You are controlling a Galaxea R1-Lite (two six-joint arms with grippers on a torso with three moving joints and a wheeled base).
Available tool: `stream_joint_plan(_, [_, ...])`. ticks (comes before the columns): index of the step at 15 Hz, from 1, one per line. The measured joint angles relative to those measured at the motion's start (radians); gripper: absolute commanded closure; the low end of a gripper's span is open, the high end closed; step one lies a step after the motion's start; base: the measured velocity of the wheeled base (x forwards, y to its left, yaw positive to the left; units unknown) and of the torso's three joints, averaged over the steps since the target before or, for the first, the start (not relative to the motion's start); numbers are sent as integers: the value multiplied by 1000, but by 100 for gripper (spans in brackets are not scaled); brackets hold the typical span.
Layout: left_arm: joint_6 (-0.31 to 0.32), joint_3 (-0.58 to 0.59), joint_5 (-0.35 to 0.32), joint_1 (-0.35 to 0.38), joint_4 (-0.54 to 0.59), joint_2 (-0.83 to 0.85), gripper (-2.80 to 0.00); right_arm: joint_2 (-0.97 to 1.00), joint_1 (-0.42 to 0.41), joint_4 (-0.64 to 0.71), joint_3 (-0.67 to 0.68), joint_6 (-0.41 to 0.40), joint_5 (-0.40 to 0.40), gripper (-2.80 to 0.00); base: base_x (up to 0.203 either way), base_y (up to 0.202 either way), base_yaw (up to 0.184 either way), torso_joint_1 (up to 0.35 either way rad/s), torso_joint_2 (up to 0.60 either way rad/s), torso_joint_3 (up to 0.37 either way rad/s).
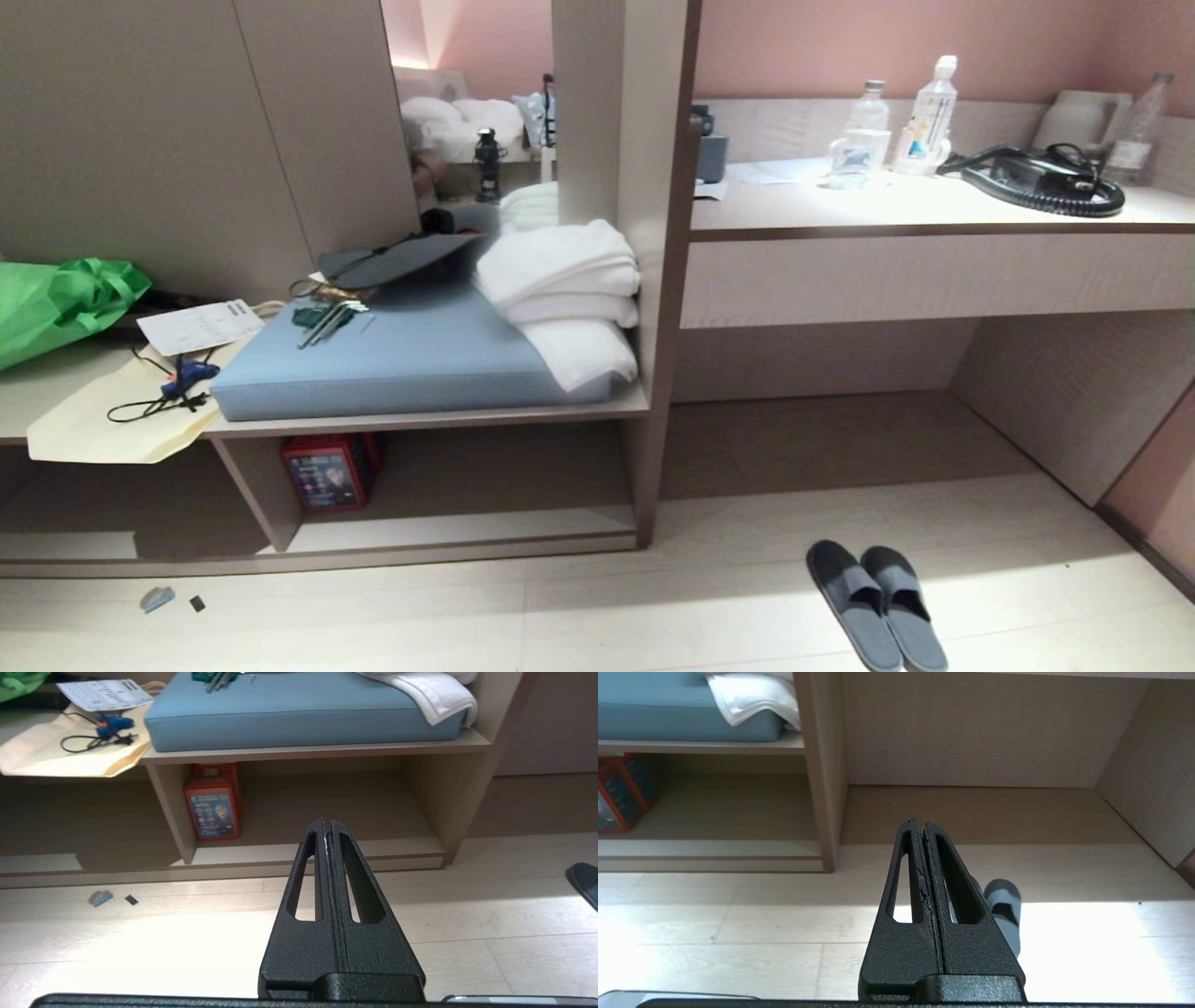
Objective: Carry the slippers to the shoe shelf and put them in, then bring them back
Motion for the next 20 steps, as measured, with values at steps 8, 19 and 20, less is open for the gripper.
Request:
stream_joint_plan(8, [0, 0, 1, 0, 0, 0, 0, 0, 0, 0, 0, 1, 0, 0, 0, 196, -2, 2, 2, 2])
stream_joint_plan(19, [0, 0, 1, 0, 0, 0, 0, 0, -1, 0, 0, 0, 0, 0, 0, 189, 0, 4, 1, 3])
stream_joint_plan(20, [0, 0, 0, -1, 0, 0, 0, 0, -1, 0, 0, 0, 0, 0, 0, 81, -2, 6, 2, 2])
